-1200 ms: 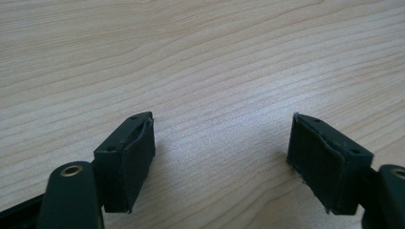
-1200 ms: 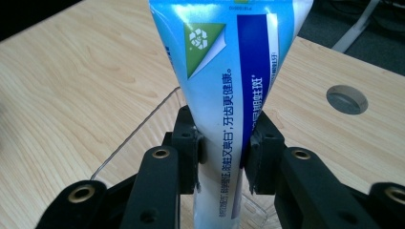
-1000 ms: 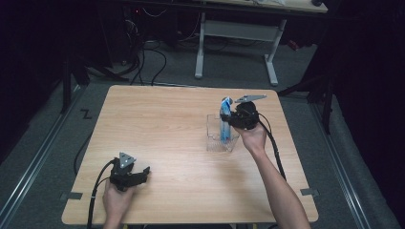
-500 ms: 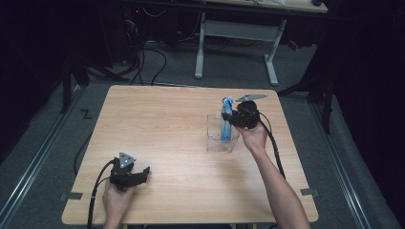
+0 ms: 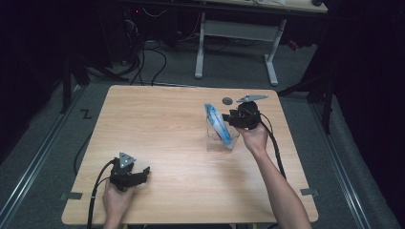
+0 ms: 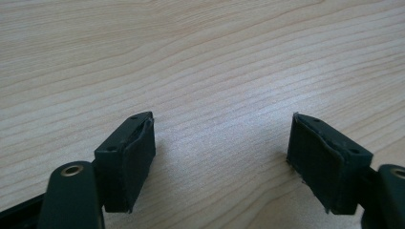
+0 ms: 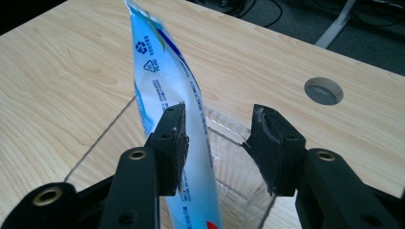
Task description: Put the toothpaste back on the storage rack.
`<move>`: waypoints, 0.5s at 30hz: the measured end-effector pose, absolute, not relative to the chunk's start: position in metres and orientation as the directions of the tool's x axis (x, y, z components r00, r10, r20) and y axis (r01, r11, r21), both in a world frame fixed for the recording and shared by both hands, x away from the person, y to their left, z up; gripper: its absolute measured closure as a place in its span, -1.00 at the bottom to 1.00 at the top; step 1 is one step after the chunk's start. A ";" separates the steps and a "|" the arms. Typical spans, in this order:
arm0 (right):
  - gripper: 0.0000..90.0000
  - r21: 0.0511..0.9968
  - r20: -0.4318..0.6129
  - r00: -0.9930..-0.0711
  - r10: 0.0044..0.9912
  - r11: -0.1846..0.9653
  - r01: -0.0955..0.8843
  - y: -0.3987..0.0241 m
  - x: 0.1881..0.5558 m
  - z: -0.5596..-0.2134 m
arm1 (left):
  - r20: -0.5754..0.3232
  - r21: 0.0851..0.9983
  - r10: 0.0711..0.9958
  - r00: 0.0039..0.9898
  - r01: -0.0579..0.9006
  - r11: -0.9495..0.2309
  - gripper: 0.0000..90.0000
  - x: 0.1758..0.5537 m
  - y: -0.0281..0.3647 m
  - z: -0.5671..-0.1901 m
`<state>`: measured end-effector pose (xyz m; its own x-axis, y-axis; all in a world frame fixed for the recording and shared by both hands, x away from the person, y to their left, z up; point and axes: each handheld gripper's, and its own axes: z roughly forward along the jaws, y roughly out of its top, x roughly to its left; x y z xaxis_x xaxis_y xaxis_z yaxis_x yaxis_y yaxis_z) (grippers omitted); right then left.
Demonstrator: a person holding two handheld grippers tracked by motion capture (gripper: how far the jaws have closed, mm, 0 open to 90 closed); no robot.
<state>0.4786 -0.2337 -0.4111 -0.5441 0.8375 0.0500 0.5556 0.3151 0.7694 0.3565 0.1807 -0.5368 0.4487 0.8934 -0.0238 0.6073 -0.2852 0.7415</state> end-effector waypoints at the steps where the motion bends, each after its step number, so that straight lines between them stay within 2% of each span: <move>1: 0.26 0.771 0.049 -0.547 0.836 0.317 0.553 -0.233 0.478 -0.411 | -0.024 0.742 0.893 0.449 0.607 -0.285 -0.44 0.356 0.181 -0.537; 15: 0.22 0.799 0.040 -0.564 0.825 0.313 0.514 -0.240 0.466 -0.397 | -0.024 0.742 0.893 0.449 0.607 -0.285 -0.44 0.356 0.181 -0.537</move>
<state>0.4662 -0.2397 -0.3972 -0.5636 0.8251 0.0400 0.5143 0.3127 0.7986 0.3565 0.1807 -0.5368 0.4485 0.8934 -0.0241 0.6072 -0.2848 0.7417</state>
